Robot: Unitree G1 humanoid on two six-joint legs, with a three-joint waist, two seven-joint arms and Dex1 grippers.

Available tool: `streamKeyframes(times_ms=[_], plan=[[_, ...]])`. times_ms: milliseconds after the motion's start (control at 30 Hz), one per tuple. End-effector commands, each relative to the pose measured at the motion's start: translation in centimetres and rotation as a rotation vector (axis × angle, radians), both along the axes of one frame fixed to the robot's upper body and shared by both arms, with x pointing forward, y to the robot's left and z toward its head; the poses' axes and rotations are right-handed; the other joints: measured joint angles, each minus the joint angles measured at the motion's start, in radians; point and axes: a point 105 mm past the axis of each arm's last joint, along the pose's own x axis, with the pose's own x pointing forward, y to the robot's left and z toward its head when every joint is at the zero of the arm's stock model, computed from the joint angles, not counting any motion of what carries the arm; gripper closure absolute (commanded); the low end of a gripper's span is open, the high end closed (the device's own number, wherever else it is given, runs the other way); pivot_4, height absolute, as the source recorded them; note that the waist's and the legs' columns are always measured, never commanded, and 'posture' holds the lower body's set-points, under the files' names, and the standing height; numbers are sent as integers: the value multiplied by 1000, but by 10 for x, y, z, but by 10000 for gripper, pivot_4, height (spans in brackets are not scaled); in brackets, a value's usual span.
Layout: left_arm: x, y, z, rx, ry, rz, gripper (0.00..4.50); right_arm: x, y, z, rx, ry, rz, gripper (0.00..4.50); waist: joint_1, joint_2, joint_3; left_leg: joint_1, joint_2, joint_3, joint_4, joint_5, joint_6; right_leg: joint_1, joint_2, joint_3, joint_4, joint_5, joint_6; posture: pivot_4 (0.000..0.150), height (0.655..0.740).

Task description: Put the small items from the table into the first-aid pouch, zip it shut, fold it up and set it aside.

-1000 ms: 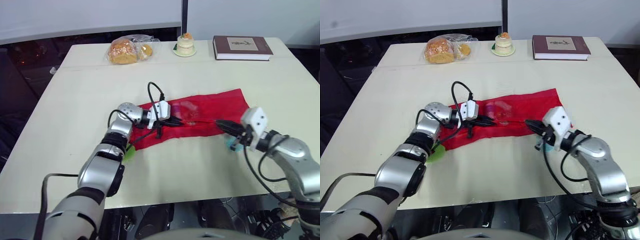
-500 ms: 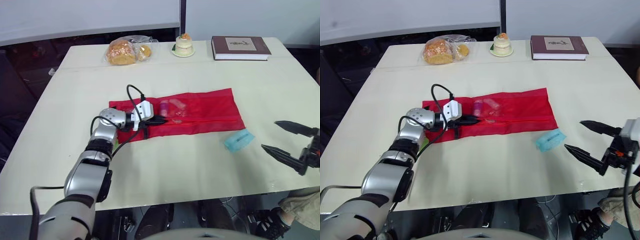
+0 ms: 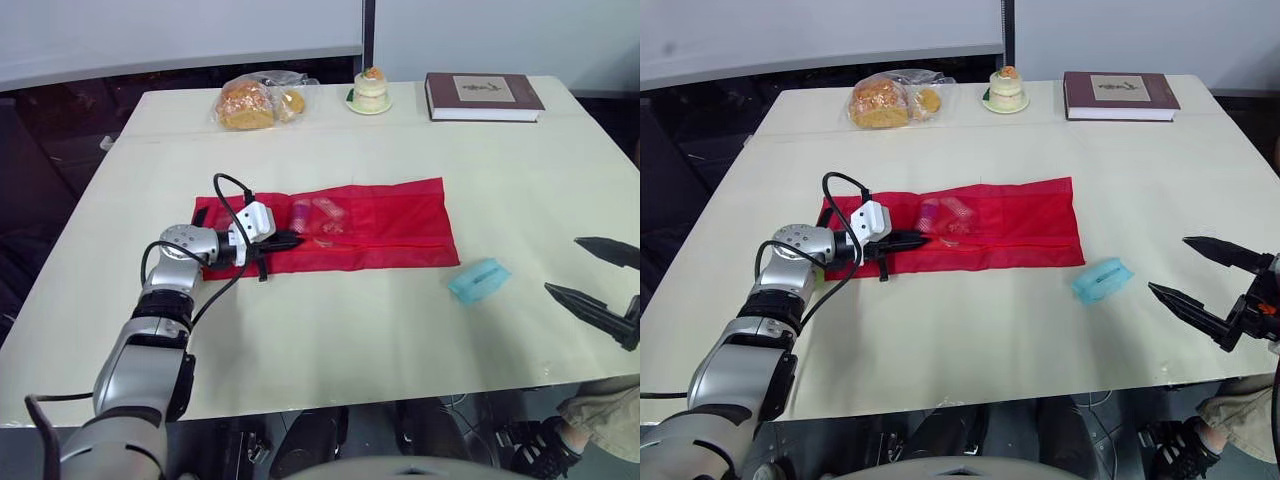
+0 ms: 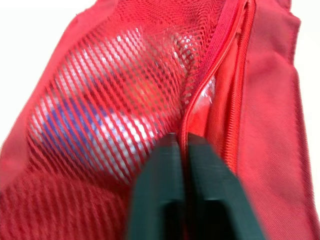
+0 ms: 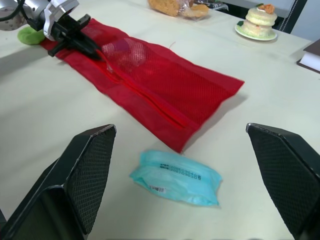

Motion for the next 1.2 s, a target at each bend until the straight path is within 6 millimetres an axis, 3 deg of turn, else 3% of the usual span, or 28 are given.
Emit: streamKeyframes(times_ms=[33, 67, 133, 200, 233, 467, 633, 867, 1200], plan=[[1, -2, 27, -28, -27, -49, 20422, -3, 10, 6, 8, -35, 18, 0, 2, 0, 0, 0, 0, 0, 0, 0, 0, 0, 0, 0, 0, 0, 0, 1500, 7289], [1, -3, 30, -34, -20, -61, 18871, -2, 11, 6, 16, -36, 12, 0, 3, 0, 0, 0, 0, 0, 0, 0, 0, 0, 0, 0, 0, 0, 0, 1500, 7289], [-2, -10, 35, -2, -21, -114, 9112, -2, 12, 4, 34, -33, 1, 0, 4, 0, 0, 0, 0, 0, 1, 0, 0, 1, 0, -1, 0, 0, 0, 1500, 7289], [-5, -27, 42, 18, -48, -183, 2454, -3, 16, 0, 40, -27, 4, 0, 6, 0, 0, 0, 0, -1, 0, 0, 0, 1, 0, -1, 0, 0, 0, 1500, 7289], [-6, -39, 47, -2, -69, -207, 1165, -3, 19, 0, 48, -28, 5, 0, 9, 0, 0, 0, 0, -1, 1, 0, 0, 1, 0, -1, 0, 0, 0, 1500, 7289], [-13, -112, 59, -90, -108, -341, 1165, -1, 37, 6, 103, -67, 48, 0, 22, 0, 0, 0, -1, -1, 2, 0, 0, 2, 0, 0, 0, 0, 0, 1500, 7289], [0, -155, 54, -90, -142, -323, 1165, -8, 50, 9, 108, -50, 106, 0, 24, -1, 0, -1, -1, -1, 2, 0, 0, 2, 0, -1, 0, 0, 0, 1500, 7289], [16, -184, 32, -9, -172, -286, 1165, -13, 60, 16, 106, -54, 136, 0, 22, -1, 1, 0, -1, 0, 2, 0, 0, 2, 1, 0, 0, 0, 0, 1500, 7289], [28, -190, 19, 85, -192, -240, 1165, -13, 58, 12, 67, -52, 116, 0, 23, -2, 1, 0, -1, 0, 2, 0, 0, 2, 1, -1, 0, 0, 0, 1500, 7289]])
